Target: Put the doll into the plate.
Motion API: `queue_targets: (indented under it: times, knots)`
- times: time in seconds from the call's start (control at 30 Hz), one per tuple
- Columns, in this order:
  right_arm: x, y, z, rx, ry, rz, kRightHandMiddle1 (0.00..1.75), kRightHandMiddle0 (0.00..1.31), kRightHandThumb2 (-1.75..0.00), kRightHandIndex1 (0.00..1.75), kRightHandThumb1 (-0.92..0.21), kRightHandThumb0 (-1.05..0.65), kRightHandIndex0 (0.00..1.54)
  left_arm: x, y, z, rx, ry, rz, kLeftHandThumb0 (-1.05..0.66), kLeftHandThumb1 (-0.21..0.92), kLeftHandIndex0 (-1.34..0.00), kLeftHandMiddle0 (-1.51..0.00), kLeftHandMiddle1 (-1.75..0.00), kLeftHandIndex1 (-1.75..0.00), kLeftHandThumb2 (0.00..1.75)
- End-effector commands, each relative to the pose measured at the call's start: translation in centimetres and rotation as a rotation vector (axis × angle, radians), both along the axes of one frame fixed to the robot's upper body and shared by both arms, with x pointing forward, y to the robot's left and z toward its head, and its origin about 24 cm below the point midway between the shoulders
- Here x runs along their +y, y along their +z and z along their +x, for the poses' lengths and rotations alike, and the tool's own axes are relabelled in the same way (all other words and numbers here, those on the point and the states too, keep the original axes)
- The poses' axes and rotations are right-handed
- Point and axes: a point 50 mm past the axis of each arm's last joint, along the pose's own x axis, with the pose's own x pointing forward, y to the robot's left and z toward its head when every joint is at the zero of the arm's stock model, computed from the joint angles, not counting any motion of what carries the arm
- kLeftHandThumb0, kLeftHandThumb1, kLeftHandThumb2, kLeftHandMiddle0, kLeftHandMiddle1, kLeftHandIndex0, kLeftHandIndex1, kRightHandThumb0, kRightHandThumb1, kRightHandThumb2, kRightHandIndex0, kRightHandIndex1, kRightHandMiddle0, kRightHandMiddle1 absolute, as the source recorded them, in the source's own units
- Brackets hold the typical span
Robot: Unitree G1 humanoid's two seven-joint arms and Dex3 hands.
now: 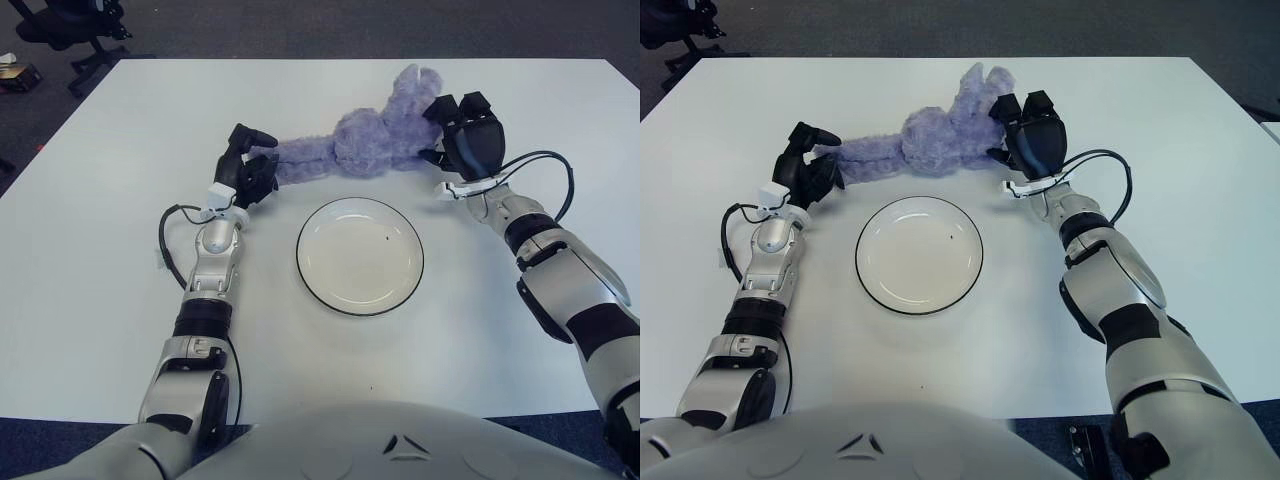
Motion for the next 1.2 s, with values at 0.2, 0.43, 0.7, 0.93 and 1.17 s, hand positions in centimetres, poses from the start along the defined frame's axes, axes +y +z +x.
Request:
queue_targets:
  times: [0.2,0.43,0.7,0.93,1.17]
  knots:
    - [0.2,-0.1,-0.1,-0.019,0.005,-0.012,1.75,0.54,-0.94,1.75,-0.6,0.39,0.39,-1.6,5.7,1.7,-0.207,-0.021,0.252,-0.56,0.92,-0.3,-0.44,-0.39,-0.58,0.23]
    - [0.4,-0.3,-0.1,-0.016,0.005,-0.025,1.75,0.55,-0.94,1.75,-0.6,0.39,0.39,-3.6,8.4,3.5,-0.153,-0.022,0.439,-0.69,0.92,-0.23,-0.31,-0.04,-0.36,0.18]
    - [0.6,-0.6,-0.2,-0.007,0.01,-0.032,1.75,0.55,-0.94,1.75,-0.6,0.39,0.39,-6.0,10.1,4.9,-0.215,-0.029,0.561,-0.79,0.92,-0.22,-0.21,0.0,-0.23,0.19]
    - [0.7,-0.8,-0.2,0.022,0.011,-0.045,1.75,0.55,-0.93,1.75,-0.61,0.39,0.39,-7.3,11.1,5.5,-0.267,-0.051,0.587,-0.85,0.92,-0.22,-0.16,0.0,-0.19,0.17]
    - [0.9,-1.0,-0.1,0.042,0.007,-0.056,1.75,0.55,-0.93,1.75,-0.61,0.39,0.39,-8.5,11.9,5.9,-0.284,-0.068,0.603,-0.86,0.92,-0.22,-0.15,0.0,-0.16,0.12]
